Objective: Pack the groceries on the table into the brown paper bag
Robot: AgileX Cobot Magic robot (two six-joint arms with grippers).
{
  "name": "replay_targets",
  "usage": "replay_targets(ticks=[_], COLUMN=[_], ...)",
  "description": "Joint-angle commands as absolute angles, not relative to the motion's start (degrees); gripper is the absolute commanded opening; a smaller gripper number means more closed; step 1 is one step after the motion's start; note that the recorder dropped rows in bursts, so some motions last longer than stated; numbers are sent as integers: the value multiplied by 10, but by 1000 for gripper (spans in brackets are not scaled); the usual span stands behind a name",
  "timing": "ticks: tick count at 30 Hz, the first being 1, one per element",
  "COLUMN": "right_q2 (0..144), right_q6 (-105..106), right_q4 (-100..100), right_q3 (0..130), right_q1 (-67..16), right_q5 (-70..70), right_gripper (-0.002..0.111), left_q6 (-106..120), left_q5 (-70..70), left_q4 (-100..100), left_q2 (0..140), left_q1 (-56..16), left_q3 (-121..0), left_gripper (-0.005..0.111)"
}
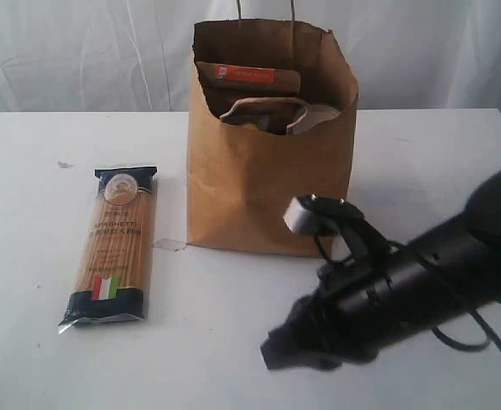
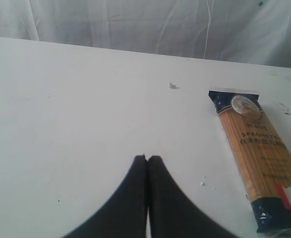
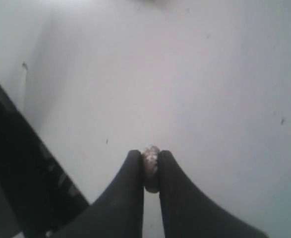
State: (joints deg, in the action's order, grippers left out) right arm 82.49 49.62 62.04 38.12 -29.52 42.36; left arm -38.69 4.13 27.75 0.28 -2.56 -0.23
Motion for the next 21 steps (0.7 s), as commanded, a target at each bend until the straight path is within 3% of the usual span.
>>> replay_targets(ticks=[1, 6, 13, 17, 21], right_q2=[727, 610, 455, 422, 540], right_q6=[507, 507, 507, 382, 138], right_q4=[620, 620, 636, 591, 263], right_q3=[279, 200, 228, 360, 575], right_q1=[-296, -296, -296, -296, -296], right_q5=[490, 559, 571, 453, 395], right_gripper=[0, 0, 0, 0, 0], left_q6=[-387, -387, -387, -387, -387], left_q5=[43, 43, 43, 43, 43], left_q4=[279, 279, 279, 279, 279], left_q2=[0, 0, 0, 0, 0], left_q1=[-25, -25, -25, -25, -25], left_q3=[0, 0, 0, 0, 0], left_gripper=[0, 0, 0, 0, 0])
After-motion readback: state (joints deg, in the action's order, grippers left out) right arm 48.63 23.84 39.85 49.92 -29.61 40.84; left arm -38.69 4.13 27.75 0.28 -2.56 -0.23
